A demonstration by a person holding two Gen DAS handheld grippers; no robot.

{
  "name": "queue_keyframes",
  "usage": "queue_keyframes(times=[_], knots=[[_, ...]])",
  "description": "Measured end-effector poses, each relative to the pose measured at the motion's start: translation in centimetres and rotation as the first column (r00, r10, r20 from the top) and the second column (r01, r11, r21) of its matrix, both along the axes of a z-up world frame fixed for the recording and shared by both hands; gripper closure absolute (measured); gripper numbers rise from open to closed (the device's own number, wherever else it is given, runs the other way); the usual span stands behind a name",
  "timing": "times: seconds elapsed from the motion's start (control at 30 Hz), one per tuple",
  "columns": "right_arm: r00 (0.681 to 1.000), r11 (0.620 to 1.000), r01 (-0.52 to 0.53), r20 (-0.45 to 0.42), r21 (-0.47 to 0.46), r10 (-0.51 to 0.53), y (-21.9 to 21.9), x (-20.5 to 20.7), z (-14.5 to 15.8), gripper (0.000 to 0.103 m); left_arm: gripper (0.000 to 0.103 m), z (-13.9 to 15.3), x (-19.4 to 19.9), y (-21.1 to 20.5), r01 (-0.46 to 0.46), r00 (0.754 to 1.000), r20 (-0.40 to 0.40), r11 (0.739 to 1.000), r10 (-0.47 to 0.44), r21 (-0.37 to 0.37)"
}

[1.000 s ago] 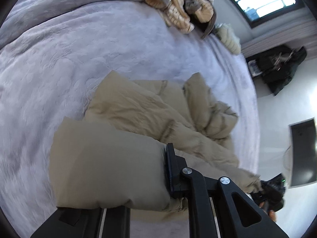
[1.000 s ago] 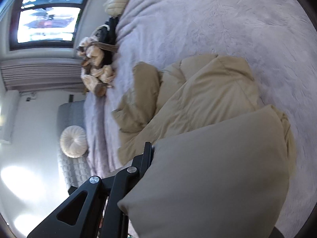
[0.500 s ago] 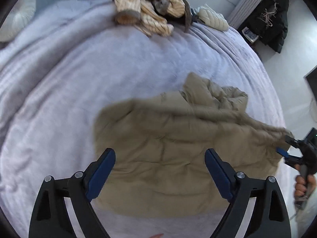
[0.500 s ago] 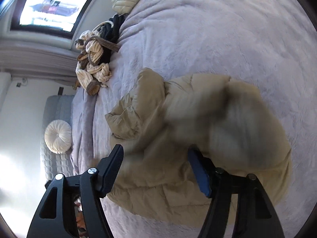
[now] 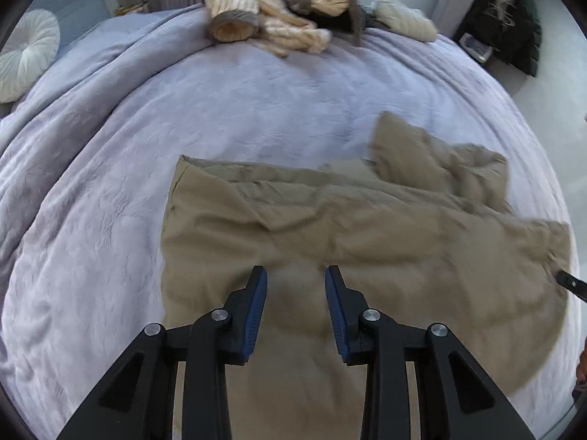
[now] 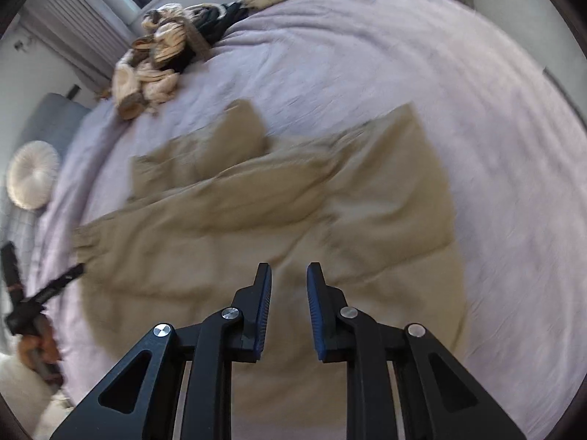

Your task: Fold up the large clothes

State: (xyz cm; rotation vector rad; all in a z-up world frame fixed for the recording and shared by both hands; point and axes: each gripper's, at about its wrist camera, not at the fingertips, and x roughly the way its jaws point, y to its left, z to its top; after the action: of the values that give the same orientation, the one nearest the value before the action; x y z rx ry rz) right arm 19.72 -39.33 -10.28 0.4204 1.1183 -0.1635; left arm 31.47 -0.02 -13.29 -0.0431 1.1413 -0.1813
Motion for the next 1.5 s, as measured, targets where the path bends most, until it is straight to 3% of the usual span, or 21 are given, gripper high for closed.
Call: queue_keyframes(times=[0.1, 0.13, 0.33, 0.67, 0.97, 1.13, 1.33, 1.4, 1.43, 1.5], knots=[[0.999, 0.999, 0.052, -0.010, -0.008, -0.052, -2.4, 1.4, -2.1, 0.081, 0.068, -1.9, 2.4, 0.6, -0.064, 0.998, 0.013, 0.998, 0.064, 0.011], [0.997, 0.997, 0.070, -0.009, -0.011, -0.071, -3.1, 1.9, -2.7, 0.086, 0.068, -2.5, 3.1, 0.8, -0.083, 0.996, 0.013, 0.997, 0.083, 0.000], [0.985, 0.985, 0.174, 0.002, -0.024, -0.174, -5.5, 4.4, -5.6, 0.087, 0.068, -5.0, 5.9, 0.3, -0.124, 0.992, 0.032, 0.992, 0.124, 0.004], [0.980, 0.981, 0.195, 0.041, -0.008, -0.194, -6.5, 5.6, -8.5, 0.088, 0.068, -7.6, 8.0, 0.4, -0.143, 0.987, 0.067, 0.990, 0.143, -0.005], [0.974, 0.975, 0.222, 0.042, -0.002, -0.222, -5.8, 4.3, -4.5, 0.080, 0.067, -3.3, 6.1, 2.3, -0.199, 0.980, 0.016, 0.979, 0.200, -0.039], [0.974, 0.979, 0.205, 0.091, 0.010, -0.206, -3.6, 0.9, -1.4, 0.062, 0.067, -1.3, 1.8, 2.7, -0.158, 0.987, -0.006, 0.987, 0.158, -0.021], [0.972, 0.977, 0.197, 0.115, 0.080, -0.206, -1.0, -3.8, 0.9, 0.059, 0.066, -1.2, -4.8, 3.4, -0.168, 0.982, -0.093, 0.983, 0.162, -0.069], [0.974, 0.977, 0.185, 0.108, 0.109, -0.197, 0.2, -5.4, 1.0, 0.055, 0.012, -1.1, -6.9, 3.4, -0.174, 0.982, -0.093, 0.982, 0.167, -0.070], [0.976, 0.977, 0.178, 0.102, 0.121, -0.191, 0.8, -6.3, 0.9, 0.051, 0.005, -0.9, -8.0, 3.5, -0.180, 0.982, -0.074, 0.981, 0.175, -0.068], [0.979, 0.976, 0.172, 0.091, 0.137, -0.185, 1.6, -7.7, 0.7, 0.049, 0.005, -0.7, -9.6, 3.3, -0.171, 0.984, -0.052, 0.983, 0.168, -0.062]])
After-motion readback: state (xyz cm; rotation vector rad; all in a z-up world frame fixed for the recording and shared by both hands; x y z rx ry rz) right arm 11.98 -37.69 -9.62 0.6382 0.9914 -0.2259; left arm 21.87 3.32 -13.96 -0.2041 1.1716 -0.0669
